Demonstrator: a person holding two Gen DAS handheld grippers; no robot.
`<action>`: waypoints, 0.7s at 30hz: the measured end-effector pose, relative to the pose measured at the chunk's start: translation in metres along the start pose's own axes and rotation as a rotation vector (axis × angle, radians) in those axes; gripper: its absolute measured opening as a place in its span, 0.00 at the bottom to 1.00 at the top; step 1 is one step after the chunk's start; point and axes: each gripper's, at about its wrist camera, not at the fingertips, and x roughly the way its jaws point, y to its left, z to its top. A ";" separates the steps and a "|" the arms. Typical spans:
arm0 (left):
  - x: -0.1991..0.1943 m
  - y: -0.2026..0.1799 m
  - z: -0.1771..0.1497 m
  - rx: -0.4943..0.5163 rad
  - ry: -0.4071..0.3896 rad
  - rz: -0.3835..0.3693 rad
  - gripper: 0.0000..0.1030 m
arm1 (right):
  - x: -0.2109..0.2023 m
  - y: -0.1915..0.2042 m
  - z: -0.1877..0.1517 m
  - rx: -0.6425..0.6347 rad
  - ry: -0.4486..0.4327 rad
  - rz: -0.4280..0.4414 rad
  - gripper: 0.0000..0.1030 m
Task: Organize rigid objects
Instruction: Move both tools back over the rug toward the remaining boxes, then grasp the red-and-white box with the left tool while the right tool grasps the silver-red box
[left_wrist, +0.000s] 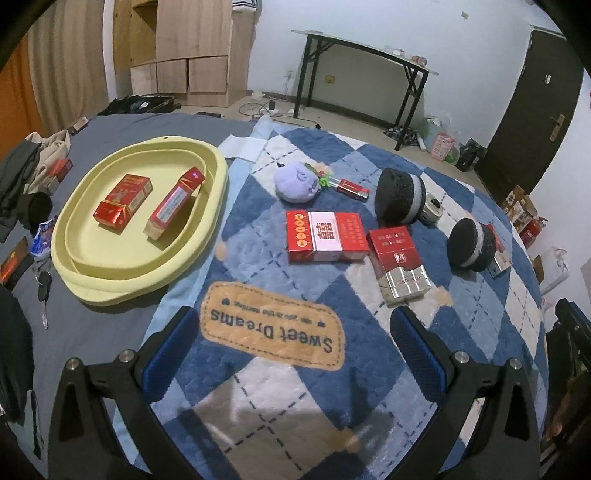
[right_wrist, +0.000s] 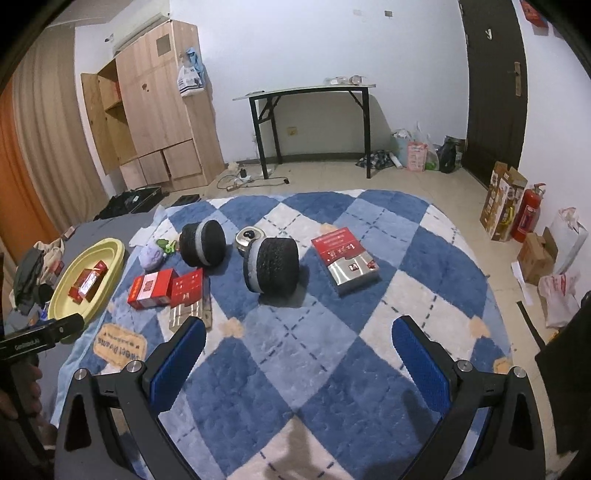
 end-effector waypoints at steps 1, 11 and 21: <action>0.000 0.000 0.000 -0.001 0.003 0.000 1.00 | 0.000 0.000 0.000 0.001 0.000 0.000 1.00; 0.025 -0.009 0.017 0.026 0.021 -0.014 1.00 | 0.006 -0.010 0.011 -0.068 -0.051 -0.016 1.00; 0.084 -0.022 0.036 0.222 0.049 0.048 1.00 | 0.089 -0.026 0.031 -0.237 0.049 -0.065 1.00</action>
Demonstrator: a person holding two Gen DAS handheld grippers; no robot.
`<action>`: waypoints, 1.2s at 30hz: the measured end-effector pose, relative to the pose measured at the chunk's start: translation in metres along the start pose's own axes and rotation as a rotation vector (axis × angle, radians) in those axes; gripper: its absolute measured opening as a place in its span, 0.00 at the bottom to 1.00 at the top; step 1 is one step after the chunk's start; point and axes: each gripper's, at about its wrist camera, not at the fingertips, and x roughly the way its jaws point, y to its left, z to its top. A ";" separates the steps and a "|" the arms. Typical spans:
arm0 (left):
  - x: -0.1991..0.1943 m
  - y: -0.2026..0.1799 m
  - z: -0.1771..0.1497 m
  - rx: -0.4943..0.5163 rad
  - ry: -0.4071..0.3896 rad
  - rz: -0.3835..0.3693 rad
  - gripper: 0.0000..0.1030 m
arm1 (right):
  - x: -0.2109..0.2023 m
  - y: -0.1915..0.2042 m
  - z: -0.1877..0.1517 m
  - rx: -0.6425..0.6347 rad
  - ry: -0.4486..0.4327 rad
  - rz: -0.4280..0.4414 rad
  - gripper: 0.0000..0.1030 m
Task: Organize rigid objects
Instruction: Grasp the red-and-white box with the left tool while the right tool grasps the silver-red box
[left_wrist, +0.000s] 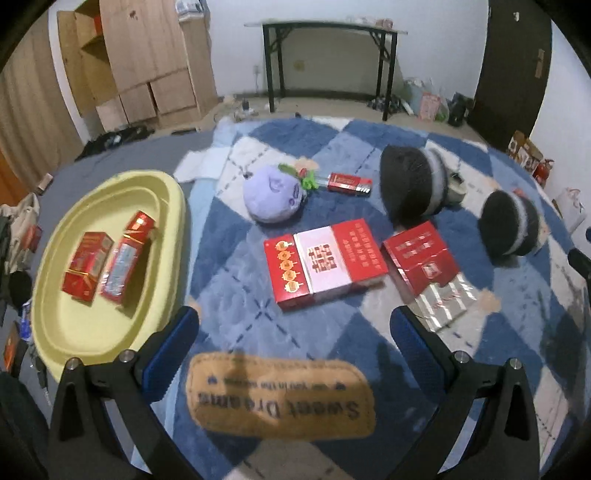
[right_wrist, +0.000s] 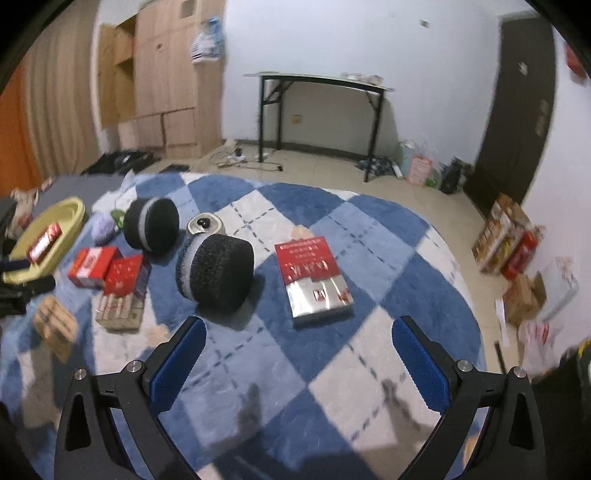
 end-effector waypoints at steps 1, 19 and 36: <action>0.009 0.002 0.002 -0.008 0.019 -0.007 1.00 | 0.007 0.001 0.002 -0.022 0.001 -0.002 1.00; 0.077 -0.014 0.019 -0.092 0.046 -0.077 1.00 | 0.126 -0.014 0.000 -0.044 0.091 0.051 1.00; 0.089 0.002 0.048 -0.236 0.160 -0.182 1.00 | 0.134 -0.012 -0.002 -0.035 0.087 0.042 1.00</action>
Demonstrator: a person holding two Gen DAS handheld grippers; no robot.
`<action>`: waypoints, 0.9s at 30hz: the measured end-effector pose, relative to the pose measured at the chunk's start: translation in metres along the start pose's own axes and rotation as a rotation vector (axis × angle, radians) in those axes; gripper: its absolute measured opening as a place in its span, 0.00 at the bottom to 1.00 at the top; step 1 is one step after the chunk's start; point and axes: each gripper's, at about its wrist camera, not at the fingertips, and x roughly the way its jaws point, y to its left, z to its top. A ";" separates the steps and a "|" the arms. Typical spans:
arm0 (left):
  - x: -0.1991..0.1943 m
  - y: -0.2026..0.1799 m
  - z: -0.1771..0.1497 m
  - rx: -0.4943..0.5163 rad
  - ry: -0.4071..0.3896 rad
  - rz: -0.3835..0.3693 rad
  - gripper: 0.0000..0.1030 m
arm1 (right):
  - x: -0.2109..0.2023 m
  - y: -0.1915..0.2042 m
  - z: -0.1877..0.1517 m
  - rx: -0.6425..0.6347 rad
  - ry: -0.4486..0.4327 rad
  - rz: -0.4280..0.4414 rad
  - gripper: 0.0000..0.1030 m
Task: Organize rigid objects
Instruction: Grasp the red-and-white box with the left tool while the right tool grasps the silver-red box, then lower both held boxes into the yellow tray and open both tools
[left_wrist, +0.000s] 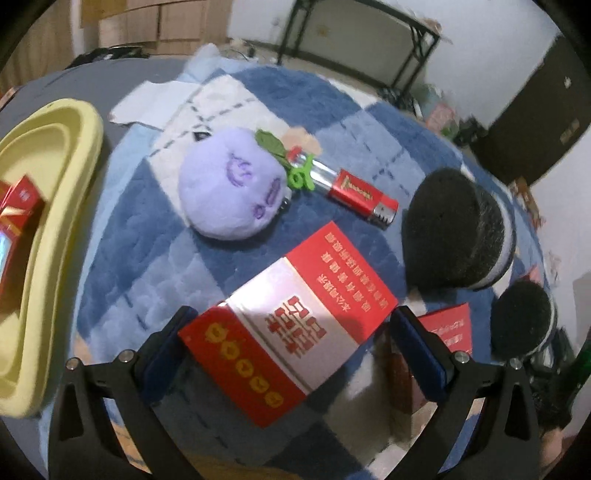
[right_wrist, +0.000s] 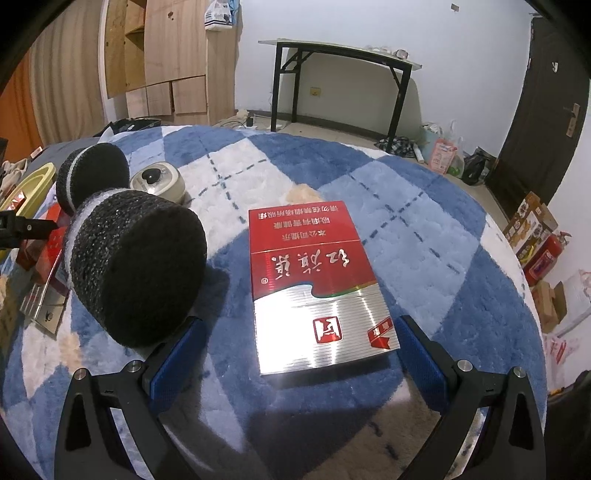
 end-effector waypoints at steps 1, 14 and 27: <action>0.001 -0.002 0.002 0.032 0.007 0.000 1.00 | 0.000 0.000 0.000 0.001 -0.001 0.002 1.00; 0.009 -0.020 0.006 0.432 -0.088 -0.011 0.90 | -0.005 -0.002 -0.002 0.010 -0.004 0.006 0.94; -0.051 -0.012 -0.043 0.413 -0.233 0.006 0.56 | -0.045 0.004 -0.010 0.065 -0.059 -0.031 0.55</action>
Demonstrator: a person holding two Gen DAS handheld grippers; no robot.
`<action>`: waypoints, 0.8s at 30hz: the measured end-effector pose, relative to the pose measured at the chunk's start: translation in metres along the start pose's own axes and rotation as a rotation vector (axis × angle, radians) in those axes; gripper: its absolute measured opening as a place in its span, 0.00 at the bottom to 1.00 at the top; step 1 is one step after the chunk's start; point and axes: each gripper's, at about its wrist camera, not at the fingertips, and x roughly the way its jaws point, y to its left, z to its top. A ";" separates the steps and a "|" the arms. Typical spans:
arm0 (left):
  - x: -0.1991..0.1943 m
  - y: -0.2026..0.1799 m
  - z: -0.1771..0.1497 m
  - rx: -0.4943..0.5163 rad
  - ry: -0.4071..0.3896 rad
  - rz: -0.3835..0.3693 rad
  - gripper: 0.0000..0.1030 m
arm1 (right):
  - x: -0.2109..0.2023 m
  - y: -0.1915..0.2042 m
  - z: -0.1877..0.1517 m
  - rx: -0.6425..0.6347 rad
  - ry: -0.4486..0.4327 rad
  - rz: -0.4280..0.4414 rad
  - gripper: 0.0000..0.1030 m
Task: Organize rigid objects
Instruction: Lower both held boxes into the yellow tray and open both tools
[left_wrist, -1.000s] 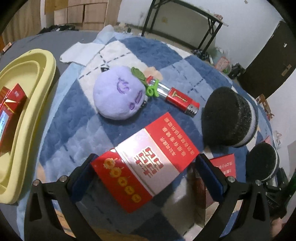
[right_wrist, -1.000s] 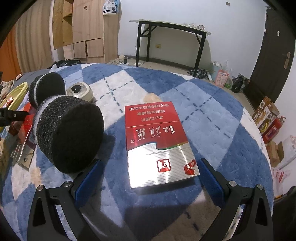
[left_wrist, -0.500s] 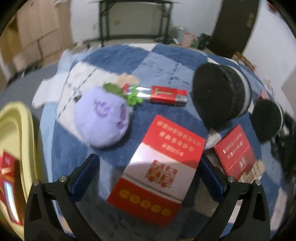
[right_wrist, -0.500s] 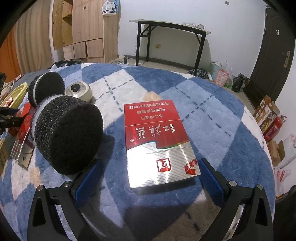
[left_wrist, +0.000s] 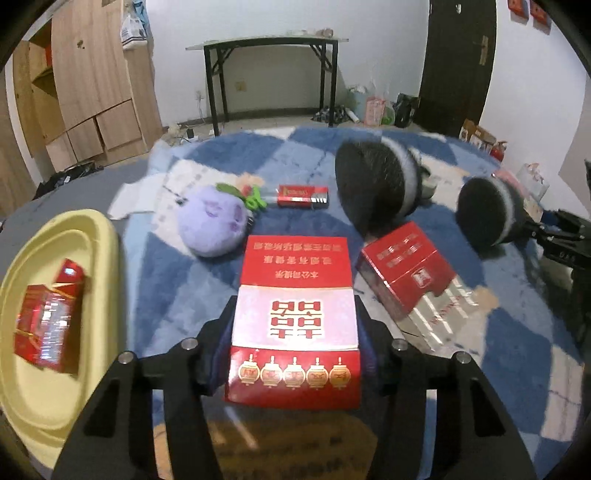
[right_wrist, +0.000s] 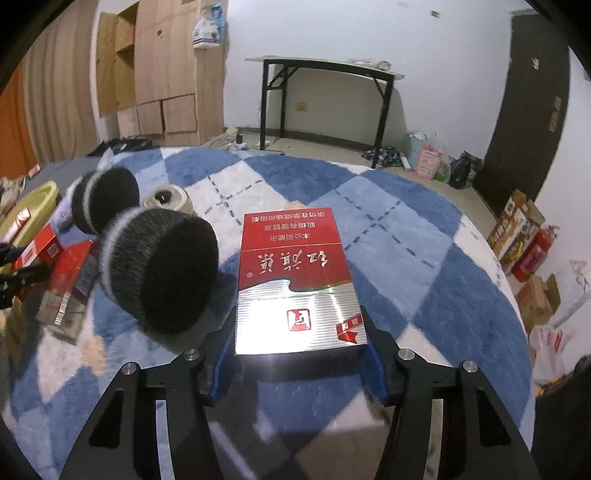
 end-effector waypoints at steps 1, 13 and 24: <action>-0.011 0.005 0.003 -0.002 -0.008 0.008 0.56 | -0.005 0.000 0.001 0.005 -0.003 -0.002 0.55; -0.160 0.088 0.021 0.004 -0.204 0.202 0.56 | -0.123 0.033 0.031 -0.039 -0.186 0.070 0.55; -0.135 0.203 -0.008 -0.279 -0.148 0.290 0.56 | -0.151 0.163 0.069 -0.242 -0.157 0.278 0.55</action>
